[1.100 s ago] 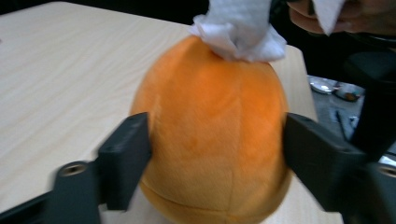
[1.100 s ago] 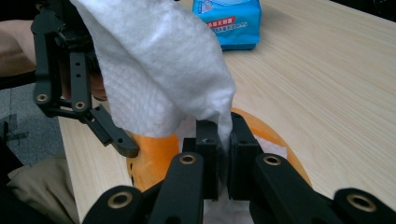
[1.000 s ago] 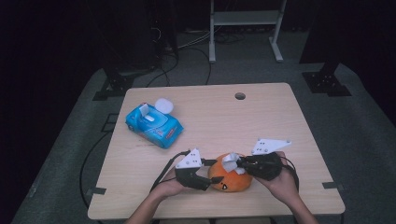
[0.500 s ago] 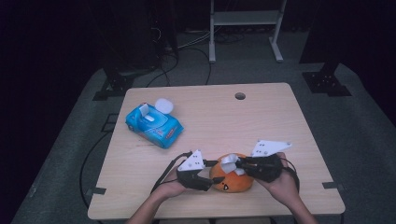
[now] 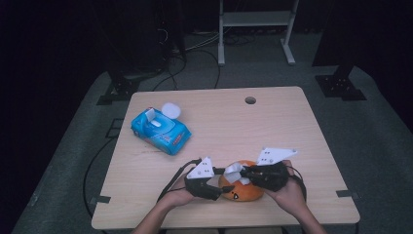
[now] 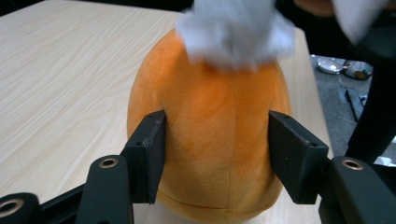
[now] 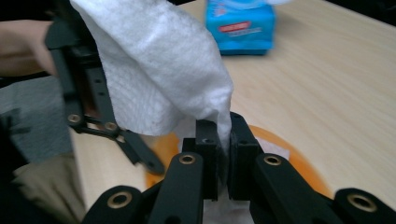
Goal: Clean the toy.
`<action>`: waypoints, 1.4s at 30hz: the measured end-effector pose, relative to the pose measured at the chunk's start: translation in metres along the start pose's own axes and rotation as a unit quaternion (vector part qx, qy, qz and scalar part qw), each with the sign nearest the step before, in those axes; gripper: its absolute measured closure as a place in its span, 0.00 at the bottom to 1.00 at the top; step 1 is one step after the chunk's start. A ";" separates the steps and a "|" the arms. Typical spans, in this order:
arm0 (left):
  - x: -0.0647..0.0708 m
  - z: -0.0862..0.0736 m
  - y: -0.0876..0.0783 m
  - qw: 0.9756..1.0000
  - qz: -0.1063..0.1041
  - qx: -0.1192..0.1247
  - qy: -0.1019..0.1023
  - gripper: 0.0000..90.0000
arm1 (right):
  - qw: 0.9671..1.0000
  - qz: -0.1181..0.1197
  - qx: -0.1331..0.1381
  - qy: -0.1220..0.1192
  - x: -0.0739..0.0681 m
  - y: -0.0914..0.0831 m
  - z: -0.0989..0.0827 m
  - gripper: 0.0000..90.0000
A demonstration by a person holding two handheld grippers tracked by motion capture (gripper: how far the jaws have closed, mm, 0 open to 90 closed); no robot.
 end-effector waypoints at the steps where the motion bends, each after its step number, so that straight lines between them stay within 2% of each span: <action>1: 0.000 0.000 0.000 1.000 0.000 0.000 0.000 0.45 | 1.000 -0.010 0.000 0.008 0.005 -0.004 -0.002 0.94; 2: -0.003 -0.002 -0.001 1.000 -0.003 -0.001 -0.008 0.45 | 1.000 -0.017 0.001 0.013 0.010 -0.009 -0.005 0.94; 4: -0.005 -0.004 -0.002 1.000 -0.002 -0.005 -0.009 0.45 | 0.999 -0.035 -0.001 0.025 0.019 -0.017 -0.011 0.94; 5: -0.005 -0.004 -0.002 1.000 -0.002 -0.005 -0.009 0.45 | 0.999 -0.035 -0.001 0.025 0.019 -0.017 -0.011 0.94; 6: -0.006 -0.003 -0.002 1.000 -0.005 -0.003 -0.011 0.44 | 0.999 -0.037 -0.002 0.039 0.025 -0.020 -0.019 0.94; 8: -0.005 0.000 -0.002 1.000 -0.004 -0.002 -0.006 0.39 | 0.998 -0.027 0.001 0.051 0.025 -0.019 -0.023 0.94; 9: -0.005 0.000 -0.002 1.000 -0.004 -0.002 -0.006 0.34 | 0.998 -0.027 0.001 0.051 0.025 -0.019 -0.023 0.94; 10: -0.003 0.007 -0.004 1.000 -0.011 0.014 -0.015 0.33 | 0.999 -0.024 -0.003 0.039 0.021 -0.015 -0.022 0.94; 11: -0.003 0.007 -0.004 1.000 -0.011 0.014 -0.015 0.33 | 0.999 -0.024 -0.003 0.039 0.021 -0.015 -0.022 0.94; 12: -0.001 0.011 -0.005 0.999 -0.016 0.027 -0.022 0.33 | 1.000 -0.014 0.000 0.028 0.014 -0.011 -0.016 0.94; 13: -0.001 0.011 -0.005 0.999 -0.016 0.027 -0.022 0.34 | 1.000 -0.009 -0.001 0.022 0.010 -0.009 -0.013 0.94; 14: 0.001 0.010 -0.003 1.000 -0.011 0.018 -0.010 0.36 | 1.000 -0.007 -0.001 0.015 0.007 -0.006 -0.011 0.94; 15: 0.001 0.010 -0.003 1.000 -0.011 0.018 -0.010 0.39 | 1.000 -0.007 -0.001 0.015 0.007 -0.006 -0.011 0.94; 16: -0.001 0.007 -0.003 1.000 -0.009 0.013 -0.013 0.41 | 1.000 -0.014 -0.011 0.000 0.004 -0.004 -0.009 0.94; 21: -0.006 0.002 -0.006 1.000 -0.008 0.010 -0.019 0.44 | 1.000 -0.012 -0.007 0.020 0.012 -0.009 -0.014 0.94; 24: -0.008 0.001 -0.007 1.000 -0.009 0.011 -0.022 0.44 | 1.000 -0.016 -0.008 0.024 0.017 -0.013 -0.018 0.94; 25: -0.008 0.000 -0.006 1.000 -0.011 0.010 -0.024 0.44 | 0.999 -0.021 -0.006 0.036 0.021 -0.017 -0.021 0.94; 27: -0.007 0.000 -0.005 1.000 -0.012 0.009 -0.024 0.44 | 0.999 -0.022 -0.002 0.043 0.022 -0.021 -0.021 0.94; 31: -0.008 -0.001 -0.005 0.999 -0.011 0.011 -0.029 0.44 | 0.999 -0.014 0.008 0.032 0.016 -0.019 -0.015 0.94; 32: -0.009 -0.002 -0.006 0.999 -0.010 0.010 -0.029 0.44 | 1.000 -0.010 0.003 0.015 0.009 -0.014 -0.011 0.94; 33: -0.009 -0.003 -0.007 1.000 -0.009 0.010 -0.028 0.44 | 1.000 -0.010 0.001 0.011 0.008 -0.013 -0.011 0.94; 37: -0.009 -0.003 -0.008 1.000 -0.009 0.009 -0.024 0.44 | 1.000 -0.011 0.001 0.021 0.013 -0.016 -0.015 0.94; 38: -0.009 -0.003 -0.007 1.000 -0.010 0.010 -0.026 0.44 | 0.999 -0.009 0.006 0.034 0.017 -0.018 -0.018 0.94; 42: -0.010 -0.004 -0.008 0.999 -0.014 0.013 -0.032 0.44 | 0.999 -0.006 0.005 0.038 0.018 -0.016 -0.018 0.94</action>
Point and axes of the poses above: each handheld gripper's, and its own axes: y roughly forward along the jaws, z roughly out of its top, x roughly to its right, the point moved 4 cm from there along y, roughly forward along the jaws, and after that the axes turned 12 degrees about -y, right-handed, at the moved point
